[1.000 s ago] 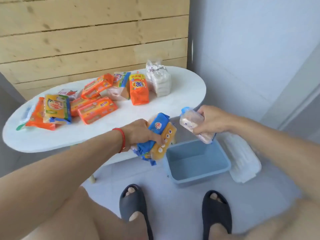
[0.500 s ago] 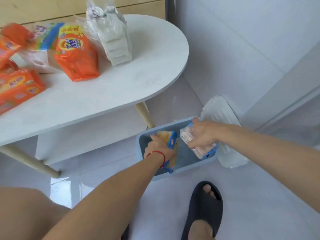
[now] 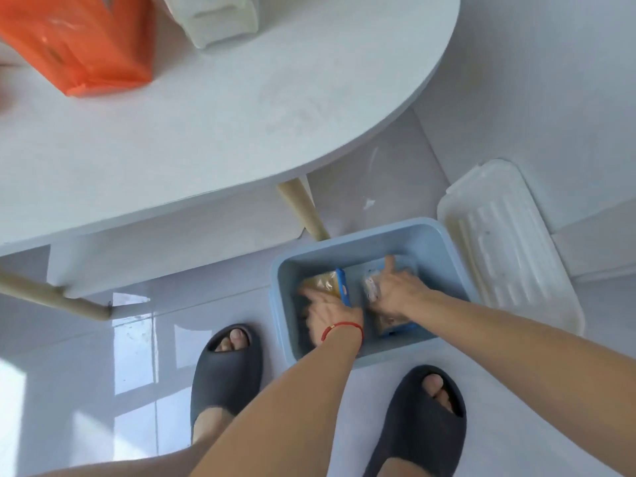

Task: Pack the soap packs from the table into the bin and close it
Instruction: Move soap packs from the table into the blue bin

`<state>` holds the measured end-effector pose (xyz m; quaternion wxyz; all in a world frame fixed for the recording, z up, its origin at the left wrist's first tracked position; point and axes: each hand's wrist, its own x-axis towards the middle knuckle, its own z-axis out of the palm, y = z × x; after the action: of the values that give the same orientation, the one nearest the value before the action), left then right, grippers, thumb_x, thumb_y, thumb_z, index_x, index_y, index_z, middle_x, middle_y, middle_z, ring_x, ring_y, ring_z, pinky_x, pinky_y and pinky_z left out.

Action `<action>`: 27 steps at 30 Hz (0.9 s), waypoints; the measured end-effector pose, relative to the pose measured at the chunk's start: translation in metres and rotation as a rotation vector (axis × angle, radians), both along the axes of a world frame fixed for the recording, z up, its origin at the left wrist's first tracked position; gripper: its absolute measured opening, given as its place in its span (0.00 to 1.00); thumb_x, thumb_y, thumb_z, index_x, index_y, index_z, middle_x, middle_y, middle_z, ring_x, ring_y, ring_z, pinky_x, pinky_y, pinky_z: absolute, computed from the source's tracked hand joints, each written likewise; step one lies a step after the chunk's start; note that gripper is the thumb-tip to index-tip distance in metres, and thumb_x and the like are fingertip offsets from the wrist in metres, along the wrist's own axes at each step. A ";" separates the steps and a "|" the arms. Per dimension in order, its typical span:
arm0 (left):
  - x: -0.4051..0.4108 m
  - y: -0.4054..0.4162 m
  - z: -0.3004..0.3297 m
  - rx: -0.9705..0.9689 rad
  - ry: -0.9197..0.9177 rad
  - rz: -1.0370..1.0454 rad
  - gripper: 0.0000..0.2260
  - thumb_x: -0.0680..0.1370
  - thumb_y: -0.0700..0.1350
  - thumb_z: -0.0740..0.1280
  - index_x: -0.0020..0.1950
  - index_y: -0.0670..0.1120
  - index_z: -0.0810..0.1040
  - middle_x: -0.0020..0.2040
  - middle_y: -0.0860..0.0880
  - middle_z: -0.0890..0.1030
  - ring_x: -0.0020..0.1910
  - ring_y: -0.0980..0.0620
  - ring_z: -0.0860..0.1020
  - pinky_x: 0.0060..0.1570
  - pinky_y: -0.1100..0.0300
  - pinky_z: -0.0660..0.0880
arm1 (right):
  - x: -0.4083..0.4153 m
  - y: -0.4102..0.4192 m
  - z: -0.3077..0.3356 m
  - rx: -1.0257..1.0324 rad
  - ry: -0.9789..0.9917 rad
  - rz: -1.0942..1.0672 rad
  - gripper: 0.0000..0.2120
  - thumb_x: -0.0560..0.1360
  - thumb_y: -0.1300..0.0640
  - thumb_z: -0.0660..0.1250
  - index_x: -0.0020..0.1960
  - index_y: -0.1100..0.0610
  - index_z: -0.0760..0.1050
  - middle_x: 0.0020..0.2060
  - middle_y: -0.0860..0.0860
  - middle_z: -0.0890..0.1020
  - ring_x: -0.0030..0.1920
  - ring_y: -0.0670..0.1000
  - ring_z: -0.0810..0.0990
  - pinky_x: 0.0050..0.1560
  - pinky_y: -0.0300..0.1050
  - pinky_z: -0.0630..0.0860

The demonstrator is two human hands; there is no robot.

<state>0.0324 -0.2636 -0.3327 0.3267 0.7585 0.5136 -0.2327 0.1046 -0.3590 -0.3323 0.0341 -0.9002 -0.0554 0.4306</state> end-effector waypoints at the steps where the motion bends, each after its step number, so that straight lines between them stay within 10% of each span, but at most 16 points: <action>1: 0.001 -0.002 0.001 -0.019 0.035 -0.013 0.50 0.73 0.50 0.73 0.79 0.38 0.39 0.67 0.37 0.70 0.66 0.41 0.73 0.61 0.52 0.73 | 0.000 0.002 -0.002 -0.006 0.031 0.017 0.44 0.76 0.48 0.71 0.78 0.57 0.46 0.68 0.64 0.68 0.66 0.63 0.74 0.59 0.51 0.74; 8: 0.001 -0.004 0.017 -0.081 -0.104 -0.039 0.48 0.71 0.44 0.73 0.80 0.47 0.42 0.71 0.39 0.61 0.70 0.35 0.67 0.66 0.46 0.69 | 0.006 0.004 0.002 -0.044 0.085 0.112 0.42 0.78 0.58 0.70 0.81 0.57 0.45 0.69 0.63 0.69 0.65 0.62 0.77 0.57 0.50 0.76; 14: -0.013 0.008 0.016 -0.191 -0.122 0.076 0.36 0.75 0.39 0.68 0.78 0.44 0.53 0.67 0.38 0.72 0.66 0.37 0.74 0.65 0.46 0.73 | -0.007 0.007 0.009 0.135 -0.192 0.180 0.20 0.80 0.49 0.62 0.67 0.58 0.67 0.63 0.60 0.71 0.62 0.64 0.76 0.56 0.55 0.76; 18: -0.019 0.015 0.018 -0.192 -0.134 0.100 0.15 0.77 0.38 0.62 0.64 0.38 0.72 0.62 0.38 0.79 0.63 0.39 0.77 0.60 0.53 0.75 | -0.026 0.023 -0.002 0.222 0.053 0.033 0.25 0.75 0.42 0.68 0.64 0.57 0.70 0.54 0.55 0.75 0.55 0.59 0.79 0.49 0.47 0.73; 23: -0.021 0.026 0.018 -0.229 -0.159 0.109 0.13 0.76 0.34 0.59 0.56 0.35 0.79 0.55 0.37 0.83 0.56 0.39 0.81 0.57 0.51 0.79 | -0.036 0.043 -0.009 0.164 -0.005 -0.007 0.37 0.72 0.50 0.76 0.72 0.67 0.65 0.63 0.61 0.78 0.63 0.59 0.78 0.50 0.42 0.68; 27: -0.024 0.021 0.019 -0.167 -0.145 0.004 0.14 0.75 0.35 0.62 0.60 0.37 0.76 0.58 0.37 0.80 0.58 0.38 0.79 0.54 0.55 0.76 | -0.017 0.026 0.008 0.110 -0.073 -0.021 0.42 0.68 0.38 0.74 0.71 0.64 0.66 0.59 0.58 0.77 0.63 0.59 0.77 0.49 0.44 0.69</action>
<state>0.0085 -0.2430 -0.3132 0.4256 0.7426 0.4687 -0.2185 0.0879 -0.3332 -0.3239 0.0859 -0.9126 -0.0707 0.3935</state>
